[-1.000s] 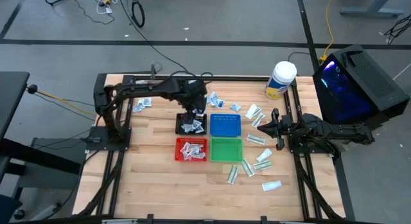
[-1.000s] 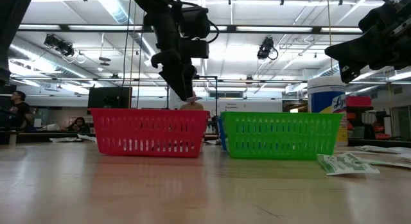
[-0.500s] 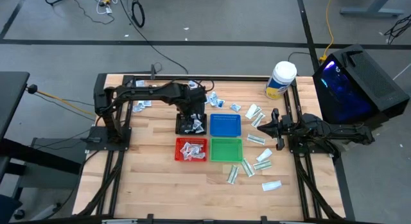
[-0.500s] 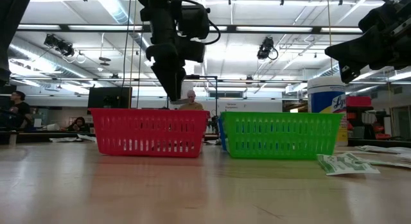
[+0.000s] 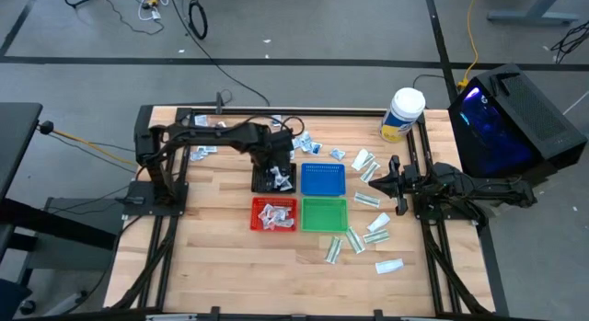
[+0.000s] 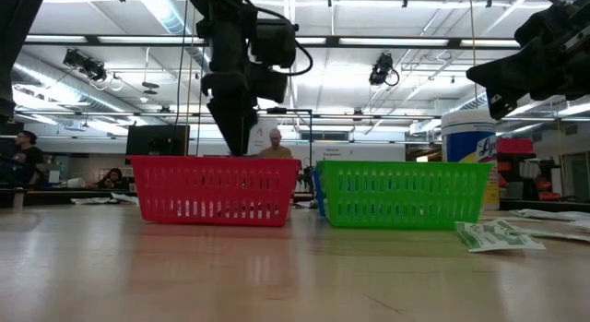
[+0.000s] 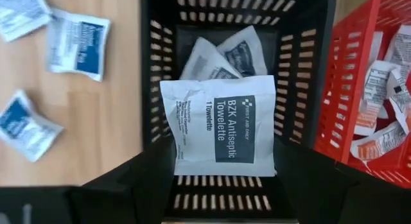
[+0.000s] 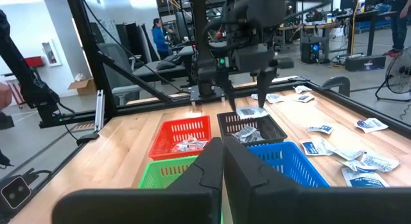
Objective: Pick & Place First Aid Supplies
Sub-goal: Put the gray towelette pack into the black bin
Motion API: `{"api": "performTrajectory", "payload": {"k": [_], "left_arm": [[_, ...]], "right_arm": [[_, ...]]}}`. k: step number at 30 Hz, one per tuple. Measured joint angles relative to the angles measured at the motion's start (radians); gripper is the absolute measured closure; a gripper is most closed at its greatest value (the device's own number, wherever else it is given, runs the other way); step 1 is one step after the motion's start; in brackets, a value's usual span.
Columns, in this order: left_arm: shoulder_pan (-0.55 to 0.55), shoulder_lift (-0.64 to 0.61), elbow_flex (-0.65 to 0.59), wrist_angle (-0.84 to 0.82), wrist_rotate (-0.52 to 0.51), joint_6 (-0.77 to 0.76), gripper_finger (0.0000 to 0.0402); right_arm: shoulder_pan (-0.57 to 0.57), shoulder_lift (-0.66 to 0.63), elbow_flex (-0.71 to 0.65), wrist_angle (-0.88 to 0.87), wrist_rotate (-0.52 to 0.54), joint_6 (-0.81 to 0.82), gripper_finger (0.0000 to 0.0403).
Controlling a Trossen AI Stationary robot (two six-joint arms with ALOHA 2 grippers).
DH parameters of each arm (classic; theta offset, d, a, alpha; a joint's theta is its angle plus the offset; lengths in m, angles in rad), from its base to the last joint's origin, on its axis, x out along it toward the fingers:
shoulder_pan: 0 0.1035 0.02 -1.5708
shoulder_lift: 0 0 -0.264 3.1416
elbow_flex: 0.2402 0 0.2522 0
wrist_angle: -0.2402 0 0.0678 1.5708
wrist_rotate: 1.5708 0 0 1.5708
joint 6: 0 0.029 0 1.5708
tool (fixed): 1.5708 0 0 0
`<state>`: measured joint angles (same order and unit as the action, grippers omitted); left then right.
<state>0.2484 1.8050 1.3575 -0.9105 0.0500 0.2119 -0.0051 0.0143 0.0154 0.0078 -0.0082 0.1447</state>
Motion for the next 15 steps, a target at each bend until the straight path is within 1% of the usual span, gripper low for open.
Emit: {"api": "performTrajectory", "payload": {"k": [4,10,15], "left_arm": [[-0.001,0.001,-0.043,0.014,0.039,0.001,0.0136],[0.001,0.001,-0.089,0.067,0.041,0.0,0.0136],[0.0,0.001,-0.103,0.082,0.041,0.004,0.0136]], "right_arm": [[0.0,0.0,0.0,0.0,0.0,0.0,0.0385],[0.0,0.0,0.0,0.0,0.0,0.0,0.0385],[0.0,0.0,0.0,0.0,0.0,0.0,0.0385]]}}
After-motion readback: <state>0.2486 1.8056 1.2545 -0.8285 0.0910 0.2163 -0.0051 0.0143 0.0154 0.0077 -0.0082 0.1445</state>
